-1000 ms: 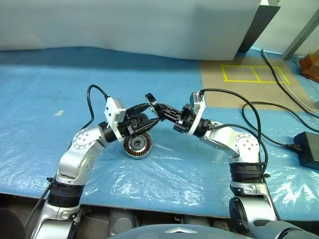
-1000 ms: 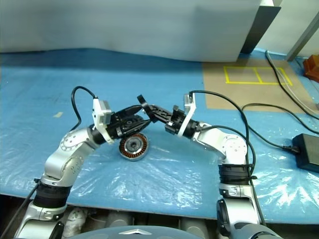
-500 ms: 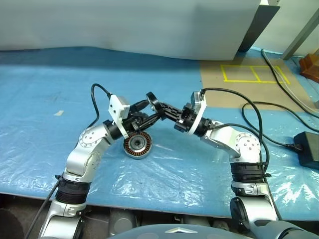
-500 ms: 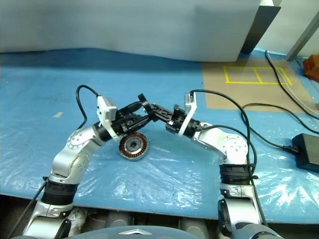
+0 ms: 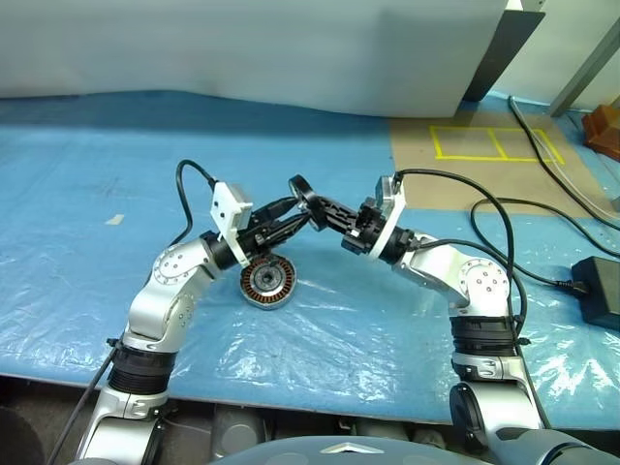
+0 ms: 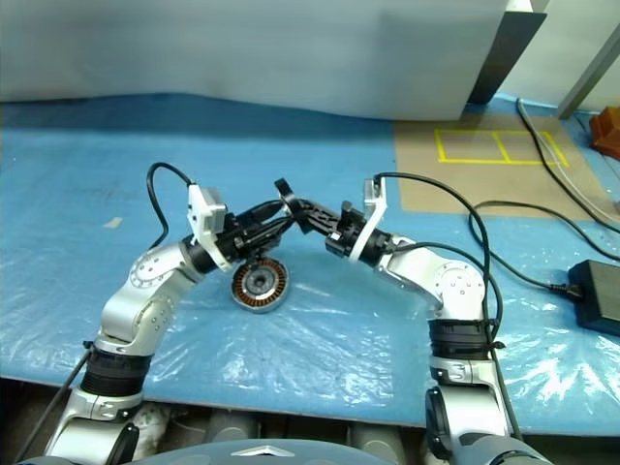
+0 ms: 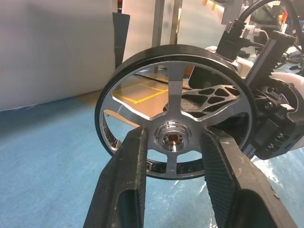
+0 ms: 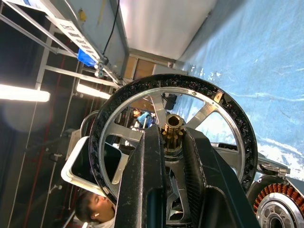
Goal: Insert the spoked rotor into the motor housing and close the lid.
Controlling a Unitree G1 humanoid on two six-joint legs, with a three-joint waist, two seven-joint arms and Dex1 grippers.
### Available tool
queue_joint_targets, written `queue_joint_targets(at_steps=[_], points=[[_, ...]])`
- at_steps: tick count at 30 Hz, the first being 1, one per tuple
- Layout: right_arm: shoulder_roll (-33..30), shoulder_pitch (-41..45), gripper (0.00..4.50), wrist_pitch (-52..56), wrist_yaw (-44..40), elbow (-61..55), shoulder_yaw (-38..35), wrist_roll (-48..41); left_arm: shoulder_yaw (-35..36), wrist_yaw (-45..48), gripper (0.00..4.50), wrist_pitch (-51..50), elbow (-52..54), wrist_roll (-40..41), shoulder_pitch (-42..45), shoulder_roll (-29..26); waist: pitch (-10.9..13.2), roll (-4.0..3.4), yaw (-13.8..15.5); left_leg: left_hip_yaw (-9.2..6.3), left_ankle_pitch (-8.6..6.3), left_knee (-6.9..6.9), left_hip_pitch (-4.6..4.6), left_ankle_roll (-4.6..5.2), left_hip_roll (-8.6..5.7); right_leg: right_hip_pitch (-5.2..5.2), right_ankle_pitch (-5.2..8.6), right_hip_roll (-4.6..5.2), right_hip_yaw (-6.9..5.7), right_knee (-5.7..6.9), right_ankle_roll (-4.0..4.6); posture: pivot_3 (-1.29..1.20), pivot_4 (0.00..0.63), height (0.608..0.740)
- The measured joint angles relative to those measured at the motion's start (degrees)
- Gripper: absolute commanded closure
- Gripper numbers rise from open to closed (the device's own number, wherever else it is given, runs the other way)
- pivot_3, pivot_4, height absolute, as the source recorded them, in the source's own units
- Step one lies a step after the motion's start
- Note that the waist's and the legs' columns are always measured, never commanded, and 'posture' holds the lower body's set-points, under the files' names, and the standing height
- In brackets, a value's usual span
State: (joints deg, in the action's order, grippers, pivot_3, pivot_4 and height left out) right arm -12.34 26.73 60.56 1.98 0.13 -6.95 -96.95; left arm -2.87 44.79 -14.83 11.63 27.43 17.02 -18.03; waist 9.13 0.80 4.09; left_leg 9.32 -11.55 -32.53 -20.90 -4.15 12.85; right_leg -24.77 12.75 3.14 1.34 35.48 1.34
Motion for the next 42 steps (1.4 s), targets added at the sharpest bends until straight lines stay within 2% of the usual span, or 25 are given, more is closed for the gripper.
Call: queue_joint_targets(at_steps=[10,14,21,29,34,37,42], points=[[-0.31,0.00,4.33,-0.37,-0.71,-0.04,0.42,1.45,-0.08,0.08,3.19,1.25,-1.59,-0.87,0.31,0.90,0.00,0.00,0.01,-0.06,0.00,-0.05,-0.01,0.00,0.00,0.00,-0.01,0.01,-0.04,0.01,-0.01,0.00,0.150,0.740],[-0.61,0.03,4.33,-1.39,-2.39,-1.67,0.42,4.59,-0.22,-0.56,3.19,1.22,-1.66,-1.73,0.98,1.35,0.00,0.00,0.00,-0.07,0.00,-0.07,-0.05,0.00,0.00,0.00,-0.01,0.00,-0.05,0.03,-0.01,0.00,0.150,0.740],[-0.87,0.03,1.99,-2.62,-4.97,-2.88,0.18,8.76,-0.26,-1.07,3.19,0.50,-1.64,-1.83,1.12,1.32,0.00,0.00,0.00,-0.09,0.00,-0.10,-0.06,0.00,0.00,0.00,-0.01,0.01,-0.05,0.03,-0.01,0.00,0.150,0.740],[-0.46,0.36,1.99,-1.89,-5.05,-1.71,-0.61,8.20,0.15,-0.29,3.19,0.25,-1.76,-1.37,1.46,-0.40,0.00,0.00,-0.05,-0.11,0.00,-0.11,-0.05,0.00,0.00,0.00,-0.01,0.00,-0.06,0.06,-0.01,0.00,0.150,0.740],[-1.37,-0.10,1.99,-1.33,-5.84,-1.76,-0.83,9.23,1.90,3.61,3.19,-2.07,3.77,2.16,-0.66,-6.89,0.00,0.00,0.02,-0.19,0.00,-0.12,-0.04,0.00,0.00,-0.07,-0.01,0.00,-0.14,0.03,-0.01,0.00,0.150,0.740],[-2.15,-1.67,1.99,-1.24,-6.25,-1.82,-0.94,10.16,2.98,8.66,3.19,-6.10,9.26,5.63,-3.14,-15.03,0.00,-0.01,0.01,-0.23,0.00,-0.07,-0.03,0.00,0.01,-0.10,0.00,-0.01,-0.19,0.07,0.00,0.00,0.150,0.740],[-2.29,-2.92,1.99,-1.27,-7.36,-1.99,-0.93,12.23,3.03,19.26,3.19,-10.42,10.10,6.54,-3.74,-29.98,0.01,-0.03,-0.02,-0.23,0.00,-0.13,0.02,0.00,-0.02,-0.09,0.00,0.03,-0.18,0.09,0.00,0.00,0.150,0.740]])
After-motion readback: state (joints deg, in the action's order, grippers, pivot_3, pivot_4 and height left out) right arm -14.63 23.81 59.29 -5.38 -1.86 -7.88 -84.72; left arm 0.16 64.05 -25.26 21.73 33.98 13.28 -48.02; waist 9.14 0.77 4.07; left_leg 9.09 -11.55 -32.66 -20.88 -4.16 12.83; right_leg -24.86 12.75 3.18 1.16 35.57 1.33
